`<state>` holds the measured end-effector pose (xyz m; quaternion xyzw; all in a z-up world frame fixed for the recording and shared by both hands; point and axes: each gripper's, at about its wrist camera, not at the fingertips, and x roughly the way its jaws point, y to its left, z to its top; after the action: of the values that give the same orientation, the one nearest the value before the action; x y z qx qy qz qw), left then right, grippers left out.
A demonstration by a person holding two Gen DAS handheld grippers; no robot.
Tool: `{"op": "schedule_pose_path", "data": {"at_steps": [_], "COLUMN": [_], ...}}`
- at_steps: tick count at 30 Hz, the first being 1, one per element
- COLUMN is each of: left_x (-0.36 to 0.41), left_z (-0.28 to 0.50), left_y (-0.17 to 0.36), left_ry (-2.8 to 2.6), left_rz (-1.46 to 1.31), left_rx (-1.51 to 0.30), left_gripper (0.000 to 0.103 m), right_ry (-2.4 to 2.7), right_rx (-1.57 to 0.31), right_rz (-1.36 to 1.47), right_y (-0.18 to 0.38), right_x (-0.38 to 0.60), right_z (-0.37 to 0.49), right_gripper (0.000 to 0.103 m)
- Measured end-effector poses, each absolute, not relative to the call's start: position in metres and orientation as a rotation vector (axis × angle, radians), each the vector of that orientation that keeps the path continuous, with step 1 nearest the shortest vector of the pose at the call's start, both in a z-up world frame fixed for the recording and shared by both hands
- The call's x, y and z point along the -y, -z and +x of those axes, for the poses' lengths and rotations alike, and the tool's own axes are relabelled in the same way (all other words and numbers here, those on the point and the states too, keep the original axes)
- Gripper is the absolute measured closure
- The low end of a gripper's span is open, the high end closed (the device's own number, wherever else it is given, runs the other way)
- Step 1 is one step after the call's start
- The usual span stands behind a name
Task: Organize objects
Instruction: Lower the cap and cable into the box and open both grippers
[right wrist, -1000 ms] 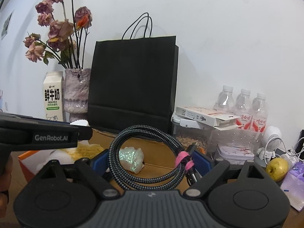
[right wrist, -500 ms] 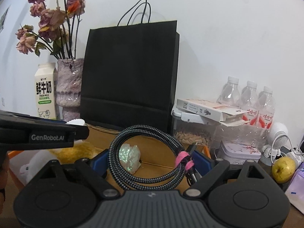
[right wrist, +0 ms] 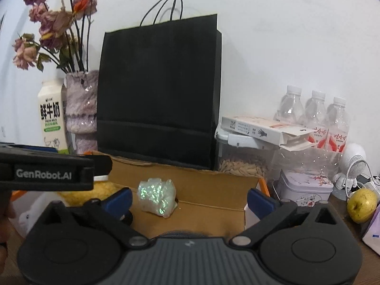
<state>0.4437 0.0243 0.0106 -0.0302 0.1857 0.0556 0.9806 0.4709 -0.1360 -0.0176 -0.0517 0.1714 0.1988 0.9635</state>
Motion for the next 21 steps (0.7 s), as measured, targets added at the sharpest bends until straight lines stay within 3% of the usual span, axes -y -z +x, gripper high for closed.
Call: {"op": "schedule_pose_path", "data": {"at_steps": [21], "left_x": [-0.0267], "left_z": [0.4413], "left_y": [-0.0098], "left_ry": [-0.119], "left_rz": [-0.071], "left_rx": [-0.385], "left_gripper": [0.000], "right_ry": [-0.411], "right_rx": [-0.356], "right_rz": [-0.101], "right_y": [0.0158], "right_x": [0.1384], "right_z": [0.4674], "right_gripper": [0.000]}}
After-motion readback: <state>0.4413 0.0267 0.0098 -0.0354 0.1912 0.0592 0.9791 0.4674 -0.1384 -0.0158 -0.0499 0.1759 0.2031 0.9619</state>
